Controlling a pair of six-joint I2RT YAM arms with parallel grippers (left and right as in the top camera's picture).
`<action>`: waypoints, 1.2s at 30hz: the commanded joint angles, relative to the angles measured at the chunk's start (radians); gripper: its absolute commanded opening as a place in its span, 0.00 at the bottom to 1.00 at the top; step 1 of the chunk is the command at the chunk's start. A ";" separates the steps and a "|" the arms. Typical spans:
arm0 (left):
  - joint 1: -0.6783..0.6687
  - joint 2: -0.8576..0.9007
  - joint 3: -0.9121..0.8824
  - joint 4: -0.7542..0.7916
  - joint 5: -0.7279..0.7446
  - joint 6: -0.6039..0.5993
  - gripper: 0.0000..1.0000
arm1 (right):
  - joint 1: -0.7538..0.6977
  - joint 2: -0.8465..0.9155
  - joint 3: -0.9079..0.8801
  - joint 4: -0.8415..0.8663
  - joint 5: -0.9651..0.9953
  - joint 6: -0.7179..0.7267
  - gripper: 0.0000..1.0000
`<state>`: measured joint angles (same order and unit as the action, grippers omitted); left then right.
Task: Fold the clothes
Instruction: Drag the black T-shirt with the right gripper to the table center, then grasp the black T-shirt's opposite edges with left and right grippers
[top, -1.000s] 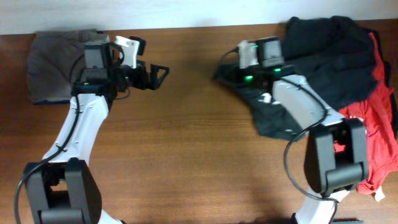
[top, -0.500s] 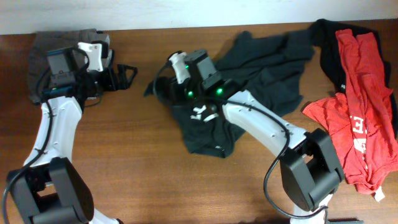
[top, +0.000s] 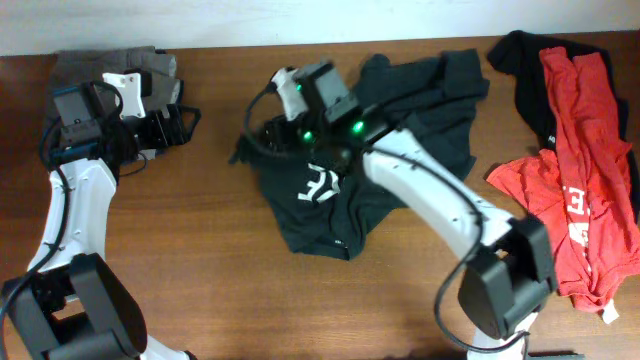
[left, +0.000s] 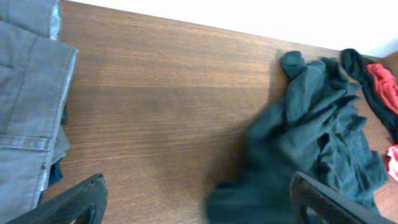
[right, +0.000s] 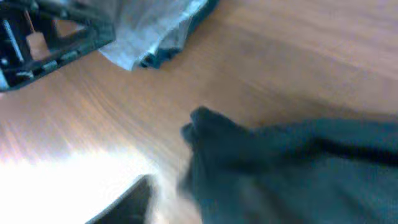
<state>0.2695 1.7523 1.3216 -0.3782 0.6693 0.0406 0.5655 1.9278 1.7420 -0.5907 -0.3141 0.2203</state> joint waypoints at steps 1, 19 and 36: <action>-0.011 -0.009 0.018 -0.002 0.046 -0.002 0.92 | -0.089 -0.079 0.098 -0.087 0.012 -0.032 0.86; -0.369 -0.013 0.018 -0.135 -0.349 0.040 0.99 | -0.605 -0.075 -0.035 -0.570 0.109 -0.055 0.98; -0.378 0.037 0.018 -0.127 -0.599 0.035 0.99 | -0.716 -0.074 -0.554 0.014 0.188 0.104 0.61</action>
<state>-0.1127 1.7538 1.3220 -0.5117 0.1173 0.0643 -0.1562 1.8534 1.2324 -0.6250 -0.1383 0.2989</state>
